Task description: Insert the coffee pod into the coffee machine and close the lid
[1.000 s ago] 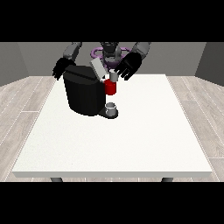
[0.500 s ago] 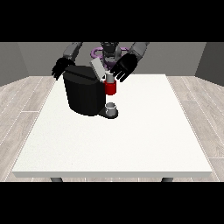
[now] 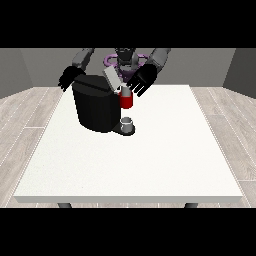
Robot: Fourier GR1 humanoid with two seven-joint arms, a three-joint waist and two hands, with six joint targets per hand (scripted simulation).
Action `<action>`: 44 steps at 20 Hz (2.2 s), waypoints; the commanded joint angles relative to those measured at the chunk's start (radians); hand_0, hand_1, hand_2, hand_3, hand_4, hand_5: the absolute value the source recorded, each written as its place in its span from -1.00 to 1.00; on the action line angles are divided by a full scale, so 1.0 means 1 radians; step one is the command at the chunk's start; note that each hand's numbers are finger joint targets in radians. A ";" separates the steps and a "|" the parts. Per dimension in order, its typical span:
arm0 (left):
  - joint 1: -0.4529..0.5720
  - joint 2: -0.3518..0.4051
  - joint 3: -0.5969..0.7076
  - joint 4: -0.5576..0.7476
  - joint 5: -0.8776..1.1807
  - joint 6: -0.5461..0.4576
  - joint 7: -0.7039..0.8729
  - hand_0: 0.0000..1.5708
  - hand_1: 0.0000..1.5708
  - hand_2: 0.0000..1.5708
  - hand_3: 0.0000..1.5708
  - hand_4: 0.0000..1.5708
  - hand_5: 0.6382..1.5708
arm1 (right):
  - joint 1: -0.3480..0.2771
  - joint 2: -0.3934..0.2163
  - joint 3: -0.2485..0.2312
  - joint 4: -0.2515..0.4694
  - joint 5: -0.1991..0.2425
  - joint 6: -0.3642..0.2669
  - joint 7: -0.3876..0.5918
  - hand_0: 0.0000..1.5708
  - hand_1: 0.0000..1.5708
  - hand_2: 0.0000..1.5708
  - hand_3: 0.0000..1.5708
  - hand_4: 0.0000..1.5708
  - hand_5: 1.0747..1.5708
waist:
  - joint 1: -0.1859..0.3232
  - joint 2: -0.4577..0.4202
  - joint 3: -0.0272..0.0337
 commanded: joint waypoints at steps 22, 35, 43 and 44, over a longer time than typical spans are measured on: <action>0.006 -0.021 -0.014 0.020 -0.037 -0.021 0.011 0.36 0.36 0.42 0.20 -0.52 1.00 | -0.002 -0.017 -0.032 0.024 -0.001 -0.018 0.027 -1.00 -1.00 -1.00 -1.00 -0.52 1.00 | 0.032 -0.013 -0.0006; -0.009 0.039 -0.072 0.017 -0.106 -0.087 -0.062 -1.00 -1.00 -1.00 -1.00 -1.00 1.00 | -0.019 -0.011 -0.042 0.040 -0.019 0.001 -0.041 -1.00 -1.00 -1.00 -1.00 -0.40 1.00 | 0.033 0.021 -0.0003; -0.016 0.016 -0.054 0.003 -0.092 -0.134 -0.025 -1.00 -1.00 -1.00 -1.00 -1.00 1.00 | 0.008 -0.019 -0.057 0.083 -0.027 0.003 -0.020 -1.00 -1.00 -1.00 -1.00 -0.55 1.00 | 0.052 -0.050 -0.0004; -0.011 -0.003 -0.076 -0.020 -0.120 -0.086 -0.028 -1.00 -1.00 -1.00 -1.00 -1.00 1.00 | -0.036 -0.054 -0.098 0.119 -0.032 0.007 -0.059 -1.00 -1.00 -1.00 -1.00 -0.54 1.00 | 0.069 -0.003 -0.0003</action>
